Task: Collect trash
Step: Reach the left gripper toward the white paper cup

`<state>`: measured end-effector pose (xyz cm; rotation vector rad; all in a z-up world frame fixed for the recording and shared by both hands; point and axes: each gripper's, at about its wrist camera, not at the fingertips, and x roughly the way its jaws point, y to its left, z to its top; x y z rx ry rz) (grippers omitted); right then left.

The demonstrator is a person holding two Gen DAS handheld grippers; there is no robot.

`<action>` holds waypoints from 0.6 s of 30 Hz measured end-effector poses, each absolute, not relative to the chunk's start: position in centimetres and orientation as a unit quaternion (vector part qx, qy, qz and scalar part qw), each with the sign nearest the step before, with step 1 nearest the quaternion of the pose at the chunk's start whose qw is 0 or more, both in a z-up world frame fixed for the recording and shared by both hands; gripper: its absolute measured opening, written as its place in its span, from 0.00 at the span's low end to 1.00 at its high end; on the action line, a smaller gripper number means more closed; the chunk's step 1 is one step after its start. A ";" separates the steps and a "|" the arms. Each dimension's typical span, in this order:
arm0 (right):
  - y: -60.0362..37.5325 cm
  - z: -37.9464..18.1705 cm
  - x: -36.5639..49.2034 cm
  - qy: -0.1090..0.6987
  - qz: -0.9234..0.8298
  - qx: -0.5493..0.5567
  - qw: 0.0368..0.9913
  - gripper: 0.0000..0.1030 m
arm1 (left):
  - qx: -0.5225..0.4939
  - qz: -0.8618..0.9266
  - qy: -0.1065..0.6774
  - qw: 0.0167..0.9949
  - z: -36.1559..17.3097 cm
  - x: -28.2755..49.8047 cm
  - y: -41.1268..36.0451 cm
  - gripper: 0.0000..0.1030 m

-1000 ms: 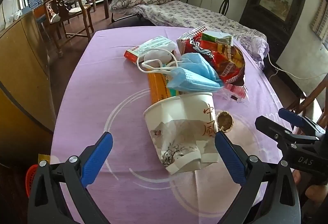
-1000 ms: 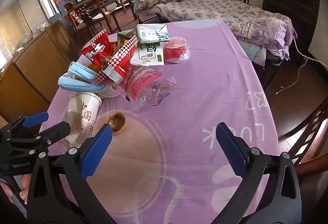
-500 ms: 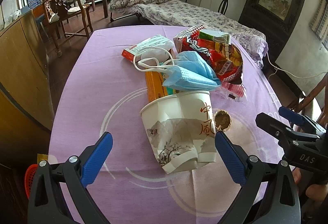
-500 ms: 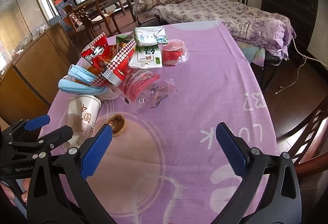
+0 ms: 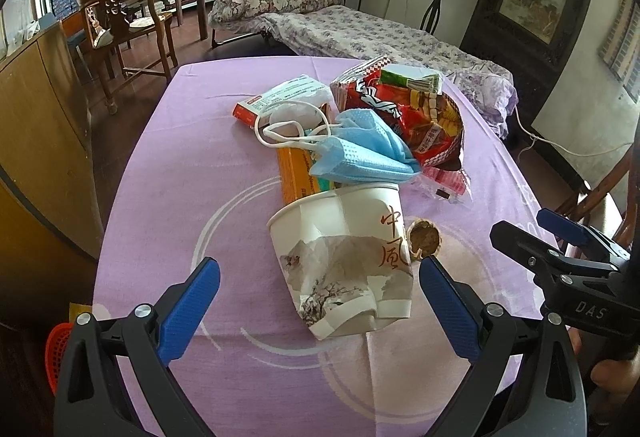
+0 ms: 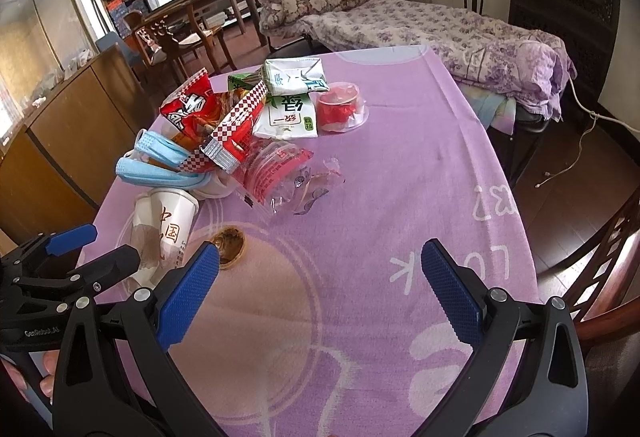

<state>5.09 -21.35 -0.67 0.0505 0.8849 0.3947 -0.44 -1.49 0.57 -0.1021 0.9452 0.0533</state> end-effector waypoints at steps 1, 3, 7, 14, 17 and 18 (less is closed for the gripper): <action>-21.4 -0.6 5.1 0.425 0.189 0.024 0.885 0.94 | -0.052 0.024 0.456 0.888 0.6 -0.5 -1.4 0.95; -21.4 -0.7 5.2 0.425 0.188 0.024 0.885 0.94 | -0.056 0.022 0.460 0.886 0.6 -0.4 -1.4 0.95; -21.4 -0.7 5.2 0.425 0.188 0.024 0.885 0.94 | -0.057 0.020 0.461 0.886 0.5 -0.4 -1.5 0.95; -21.4 -0.7 5.2 0.426 0.188 0.023 0.885 0.94 | -0.062 0.017 0.459 0.886 0.5 -0.4 -1.5 0.95; -21.4 -0.7 5.2 0.425 0.188 0.024 0.885 0.94 | -0.055 0.019 0.462 0.885 0.4 -0.4 -1.5 0.95; -21.4 -0.7 5.2 0.426 0.188 0.024 0.885 0.94 | -0.053 0.020 0.461 0.885 0.4 -0.4 -1.6 0.95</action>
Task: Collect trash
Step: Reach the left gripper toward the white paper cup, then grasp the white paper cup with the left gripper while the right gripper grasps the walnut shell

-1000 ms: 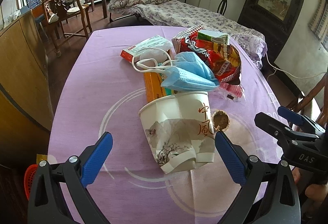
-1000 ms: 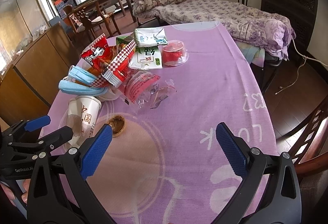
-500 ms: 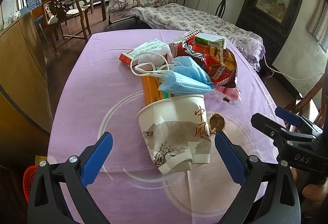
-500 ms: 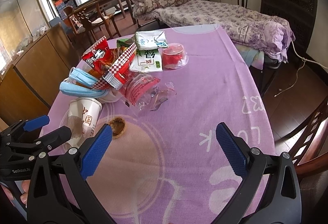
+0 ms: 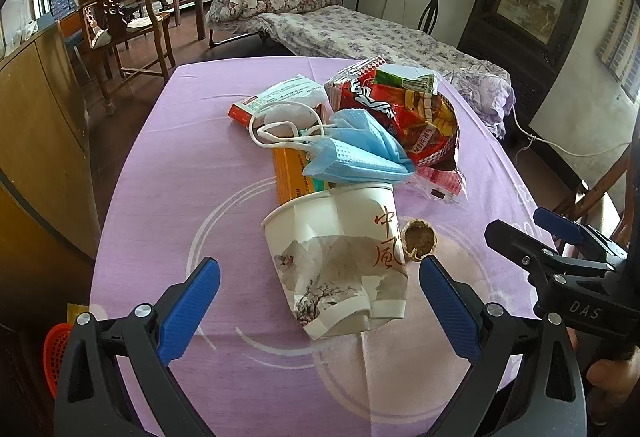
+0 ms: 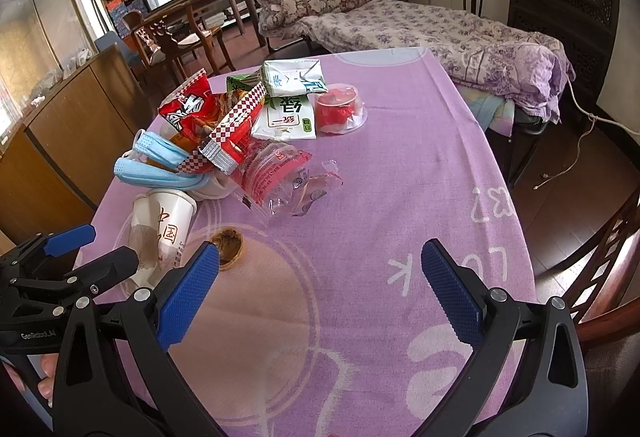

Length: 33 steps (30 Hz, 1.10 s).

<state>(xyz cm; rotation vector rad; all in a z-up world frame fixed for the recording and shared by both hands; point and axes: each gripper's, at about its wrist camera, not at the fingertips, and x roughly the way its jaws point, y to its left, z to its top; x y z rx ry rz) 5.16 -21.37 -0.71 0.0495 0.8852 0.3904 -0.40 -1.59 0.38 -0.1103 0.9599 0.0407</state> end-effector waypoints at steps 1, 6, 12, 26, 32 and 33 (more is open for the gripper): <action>-21.4 -0.7 5.2 0.425 0.188 0.024 0.885 0.94 | -0.051 0.020 0.462 0.885 0.3 -0.4 -1.6 0.95; -21.4 -0.7 5.2 0.426 0.187 0.023 0.885 0.94 | -0.054 0.018 0.465 0.883 0.2 -0.3 -1.6 0.95; -21.5 -0.7 5.2 0.427 0.186 0.023 0.885 0.94 | -0.046 0.020 0.469 0.882 -0.5 0.3 -1.9 0.95; -21.9 -0.5 5.3 0.417 0.183 0.030 0.890 0.94 | -0.079 0.031 0.518 0.851 -2.7 2.4 -1.3 0.95; -21.8 -0.5 5.1 0.419 0.182 0.030 0.889 0.94 | -0.050 0.038 0.515 0.855 -3.4 2.9 -2.4 0.92; -21.7 -0.6 5.1 0.420 0.182 0.029 0.889 0.94 | -0.049 0.041 0.518 0.853 -3.5 3.0 -2.4 0.89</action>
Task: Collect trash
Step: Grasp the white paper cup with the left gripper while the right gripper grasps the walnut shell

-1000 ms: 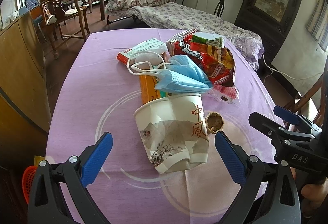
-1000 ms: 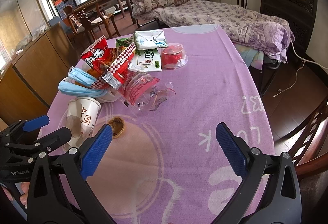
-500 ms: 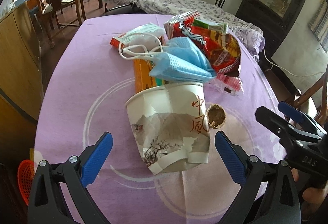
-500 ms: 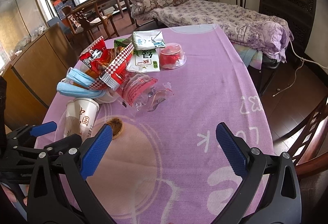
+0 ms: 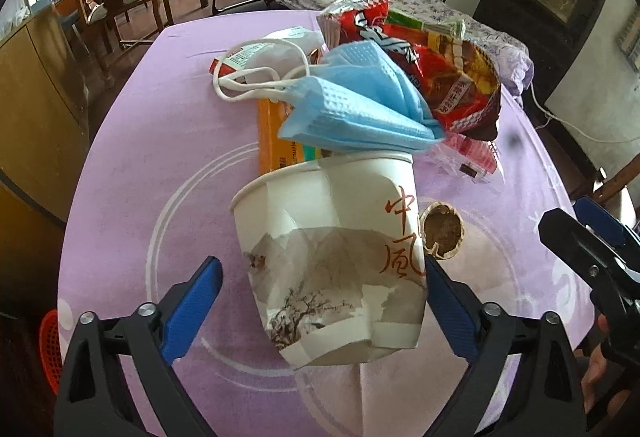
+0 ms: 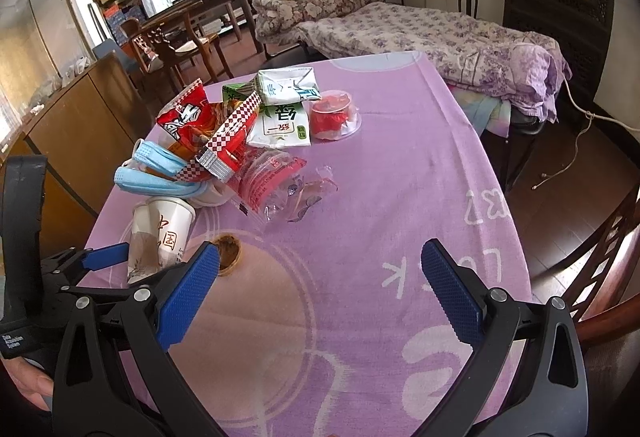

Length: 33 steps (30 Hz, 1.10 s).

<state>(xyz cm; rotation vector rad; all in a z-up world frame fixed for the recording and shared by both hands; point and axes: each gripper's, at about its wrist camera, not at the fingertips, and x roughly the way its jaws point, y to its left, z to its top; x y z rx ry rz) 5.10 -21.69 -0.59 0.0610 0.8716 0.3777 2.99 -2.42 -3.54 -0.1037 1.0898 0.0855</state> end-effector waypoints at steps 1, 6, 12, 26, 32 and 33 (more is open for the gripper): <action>-21.6 -0.7 5.1 0.421 0.181 0.028 0.888 0.94 | -0.053 0.040 0.521 0.851 -3.6 3.2 -2.4 0.85; -21.2 -1.4 5.3 0.434 0.179 0.030 0.882 0.94 | -0.054 0.043 0.519 0.852 -3.4 3.2 -2.0 0.75; -20.0 -1.9 4.8 0.434 0.192 0.008 0.880 0.94 | -0.073 0.030 0.480 0.874 -1.3 1.9 -1.6 0.74; -14.5 -3.5 4.3 0.470 0.239 -0.047 0.849 0.94 | -0.121 0.044 0.460 0.879 0.4 0.4 2.1 0.74; -13.6 -3.3 4.0 0.463 0.243 -0.061 0.850 0.74 | -0.134 0.050 0.452 0.880 0.8 0.2 2.9 0.74; -13.5 -3.3 4.0 0.461 0.242 -0.063 0.852 0.70 | -0.135 0.051 0.452 0.880 0.8 0.2 2.9 0.74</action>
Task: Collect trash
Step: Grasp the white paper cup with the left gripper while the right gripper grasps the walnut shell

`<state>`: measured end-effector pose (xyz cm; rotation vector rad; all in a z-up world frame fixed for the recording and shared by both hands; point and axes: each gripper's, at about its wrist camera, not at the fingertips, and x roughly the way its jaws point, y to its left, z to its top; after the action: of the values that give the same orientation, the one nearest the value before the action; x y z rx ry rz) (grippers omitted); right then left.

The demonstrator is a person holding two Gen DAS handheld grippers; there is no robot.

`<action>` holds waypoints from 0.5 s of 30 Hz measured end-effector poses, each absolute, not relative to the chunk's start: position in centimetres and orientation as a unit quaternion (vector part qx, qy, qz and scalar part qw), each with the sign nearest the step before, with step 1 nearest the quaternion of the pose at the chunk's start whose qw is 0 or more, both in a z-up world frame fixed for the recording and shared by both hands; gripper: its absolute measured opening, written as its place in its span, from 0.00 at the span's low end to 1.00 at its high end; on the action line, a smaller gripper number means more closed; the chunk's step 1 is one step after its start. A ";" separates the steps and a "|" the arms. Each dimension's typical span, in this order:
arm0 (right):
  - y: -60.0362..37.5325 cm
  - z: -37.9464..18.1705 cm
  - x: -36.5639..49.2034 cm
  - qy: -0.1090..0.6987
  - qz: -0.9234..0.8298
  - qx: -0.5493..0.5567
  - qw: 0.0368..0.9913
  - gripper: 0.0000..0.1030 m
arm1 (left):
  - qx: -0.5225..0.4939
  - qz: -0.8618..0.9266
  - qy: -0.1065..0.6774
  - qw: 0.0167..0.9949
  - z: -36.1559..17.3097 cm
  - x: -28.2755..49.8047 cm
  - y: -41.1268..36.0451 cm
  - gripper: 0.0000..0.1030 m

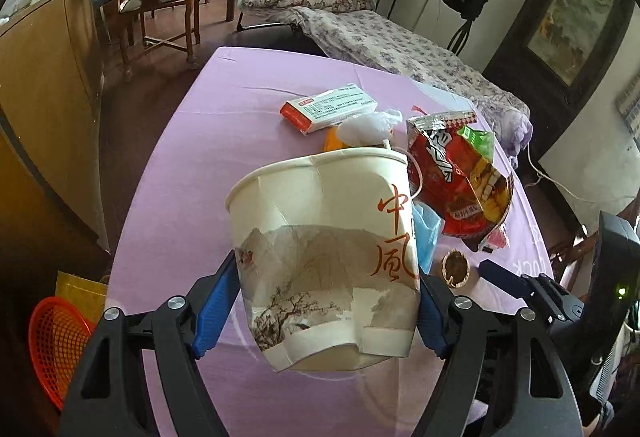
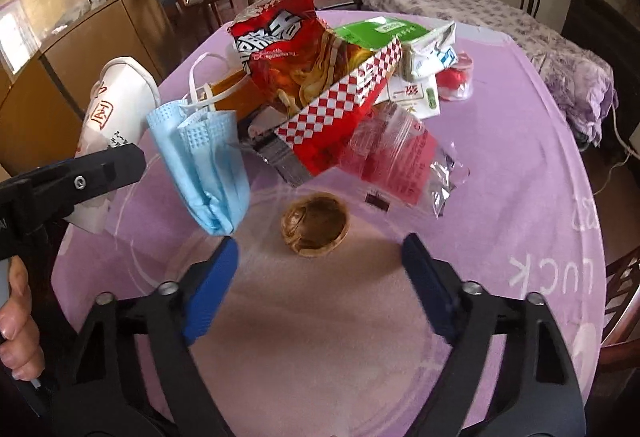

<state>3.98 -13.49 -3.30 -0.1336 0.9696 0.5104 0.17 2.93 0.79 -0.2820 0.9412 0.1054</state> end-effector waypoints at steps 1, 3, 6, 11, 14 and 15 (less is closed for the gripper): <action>-13.4 -3.3 4.1 0.459 0.241 -0.065 0.853 0.68 | -0.135 0.052 0.452 0.880 0.8 0.1 2.9 0.74; -13.4 -3.1 4.4 0.456 0.239 -0.067 0.854 0.59 | -0.131 0.053 0.452 0.881 0.8 0.0 2.6 0.74; -13.0 -3.1 4.7 0.451 0.236 -0.075 0.857 0.52 | -0.128 0.053 0.456 0.879 0.6 0.2 2.6 0.74; -12.2 -3.0 4.5 0.443 0.235 -0.095 0.860 0.35 | -0.125 0.057 0.458 0.878 0.3 0.4 2.6 0.74; -12.7 -2.8 4.2 0.445 0.237 -0.087 0.859 0.34 | -0.127 0.060 0.461 0.876 0.2 0.6 2.7 0.74; -12.9 -2.7 4.0 0.445 0.236 -0.085 0.859 0.34 | -0.129 0.061 0.462 0.875 0.2 0.6 2.8 0.74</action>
<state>4.04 -12.89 -2.71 -0.1778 0.9351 0.4960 0.58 2.75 0.15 -0.2683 0.9647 0.1281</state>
